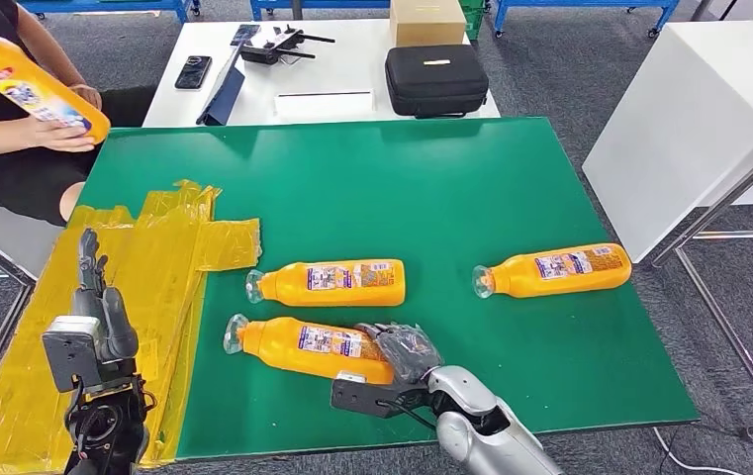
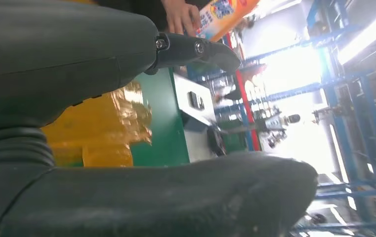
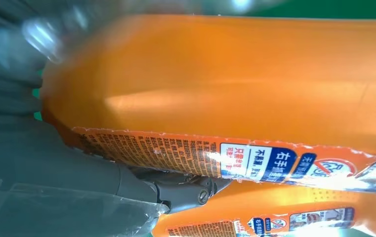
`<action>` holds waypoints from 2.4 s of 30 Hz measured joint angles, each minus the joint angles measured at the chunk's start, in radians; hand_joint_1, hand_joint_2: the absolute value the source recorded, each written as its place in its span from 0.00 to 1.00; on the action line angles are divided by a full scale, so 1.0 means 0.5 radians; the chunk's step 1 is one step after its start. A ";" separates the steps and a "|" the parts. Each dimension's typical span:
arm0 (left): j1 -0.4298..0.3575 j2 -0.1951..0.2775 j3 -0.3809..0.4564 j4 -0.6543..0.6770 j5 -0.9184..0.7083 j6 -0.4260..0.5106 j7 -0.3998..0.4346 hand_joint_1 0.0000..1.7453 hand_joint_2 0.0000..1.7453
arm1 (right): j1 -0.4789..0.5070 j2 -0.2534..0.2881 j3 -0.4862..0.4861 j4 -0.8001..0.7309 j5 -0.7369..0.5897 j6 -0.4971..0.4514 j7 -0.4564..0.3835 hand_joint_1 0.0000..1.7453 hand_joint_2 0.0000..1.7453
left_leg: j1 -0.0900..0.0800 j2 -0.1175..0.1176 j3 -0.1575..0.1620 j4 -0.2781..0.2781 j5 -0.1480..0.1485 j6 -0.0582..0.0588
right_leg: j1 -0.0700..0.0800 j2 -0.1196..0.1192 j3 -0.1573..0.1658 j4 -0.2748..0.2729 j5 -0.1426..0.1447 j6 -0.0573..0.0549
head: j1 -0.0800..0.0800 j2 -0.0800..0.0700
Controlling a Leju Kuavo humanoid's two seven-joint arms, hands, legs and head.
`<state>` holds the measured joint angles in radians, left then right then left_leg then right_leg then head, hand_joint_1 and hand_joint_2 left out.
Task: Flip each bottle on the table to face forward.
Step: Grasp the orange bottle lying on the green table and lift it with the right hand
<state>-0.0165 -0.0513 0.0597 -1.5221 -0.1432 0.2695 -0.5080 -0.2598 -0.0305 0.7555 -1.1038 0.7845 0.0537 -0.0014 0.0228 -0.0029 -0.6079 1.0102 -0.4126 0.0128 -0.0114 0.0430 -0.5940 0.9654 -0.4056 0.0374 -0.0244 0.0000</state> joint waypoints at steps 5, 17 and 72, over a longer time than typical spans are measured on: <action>0.026 -0.016 0.039 -0.052 0.514 -0.329 -0.008 0.00 0.75 | 0.156 -0.042 -0.158 -0.285 -0.434 -0.024 -0.200 1.00 1.00 | 0.000 -0.005 -0.014 0.000 0.003 0.003 | 0.000 -0.010 -0.010 0.000 0.000 0.000 | 0.000 0.000; 0.019 -0.090 0.059 -0.055 0.950 -0.654 0.066 0.00 1.00 | 0.268 -0.022 -0.783 -1.030 -0.811 -0.034 -0.447 1.00 1.00 | -0.003 -0.009 -0.031 0.001 0.007 0.006 | -0.004 -0.015 -0.026 0.001 0.003 0.003 | 0.000 0.000; -0.291 -0.243 -0.341 0.453 1.416 -0.735 0.209 0.00 1.00 | -0.697 0.766 0.612 0.827 -0.260 -0.736 0.151 1.00 1.00 | -0.002 -0.007 -0.050 0.001 0.019 0.004 | -0.004 -0.015 -0.048 0.005 0.010 0.002 | 0.000 0.000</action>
<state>-0.1619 -0.1730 -0.1108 -1.2957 0.5646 -0.0978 -0.4036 -0.6085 0.3527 1.0615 -0.6901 0.6547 -0.3143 0.0743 0.0218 -0.0064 -0.6328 1.0106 -0.4030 0.0146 -0.0133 0.0355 -0.6180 0.9679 -0.4004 0.0386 -0.0245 0.0000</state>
